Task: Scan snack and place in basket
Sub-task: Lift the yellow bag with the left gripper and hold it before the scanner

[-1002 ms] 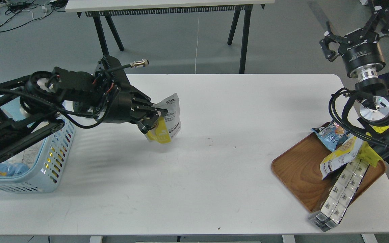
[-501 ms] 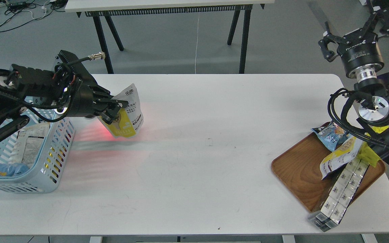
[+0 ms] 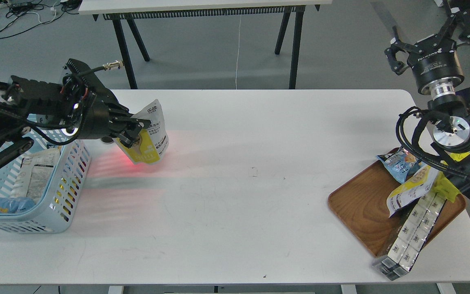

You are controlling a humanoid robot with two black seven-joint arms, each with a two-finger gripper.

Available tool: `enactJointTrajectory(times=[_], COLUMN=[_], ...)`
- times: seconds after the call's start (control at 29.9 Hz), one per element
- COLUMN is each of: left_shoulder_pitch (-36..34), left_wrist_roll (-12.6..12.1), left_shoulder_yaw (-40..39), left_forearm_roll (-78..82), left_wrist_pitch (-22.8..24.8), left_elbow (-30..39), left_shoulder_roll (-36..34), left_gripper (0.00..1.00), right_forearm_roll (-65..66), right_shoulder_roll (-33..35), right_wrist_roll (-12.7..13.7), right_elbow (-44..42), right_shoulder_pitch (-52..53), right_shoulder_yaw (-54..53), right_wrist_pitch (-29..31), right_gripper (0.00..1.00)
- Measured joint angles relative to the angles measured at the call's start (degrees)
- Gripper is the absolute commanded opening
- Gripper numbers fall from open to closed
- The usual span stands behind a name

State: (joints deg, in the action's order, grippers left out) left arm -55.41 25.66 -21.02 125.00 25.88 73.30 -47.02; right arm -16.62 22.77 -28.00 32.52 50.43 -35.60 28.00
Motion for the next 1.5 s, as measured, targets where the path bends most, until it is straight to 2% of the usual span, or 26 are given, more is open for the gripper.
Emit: enactJointTrajectory(times=[0.63, 1.5], left_shoulder_pitch=[-0.6, -0.5], left_wrist_roll=[-0.2, -0.2], left_shoulder_yaw=[-0.3, 0.0], left_forearm_roll=[0.0, 0.0], left_wrist_pitch=[0.0, -2.0], left_elbow=[-0.3, -7.5], left_shoulder_roll=[0.6, 4.6], left_gripper=[0.00, 0.00], right_forearm_roll=[0.0, 0.0], right_shoulder_roll=[0.2, 0.2], right_wrist_roll=[0.0, 0.0], right_elbow=[0.0, 0.0], right_shoulder_pitch=[0.0, 0.2], right_shoulder_yaw=[0.0, -0.9], right_wrist_pitch=[0.0, 0.0], right_gripper=[0.99, 0.99])
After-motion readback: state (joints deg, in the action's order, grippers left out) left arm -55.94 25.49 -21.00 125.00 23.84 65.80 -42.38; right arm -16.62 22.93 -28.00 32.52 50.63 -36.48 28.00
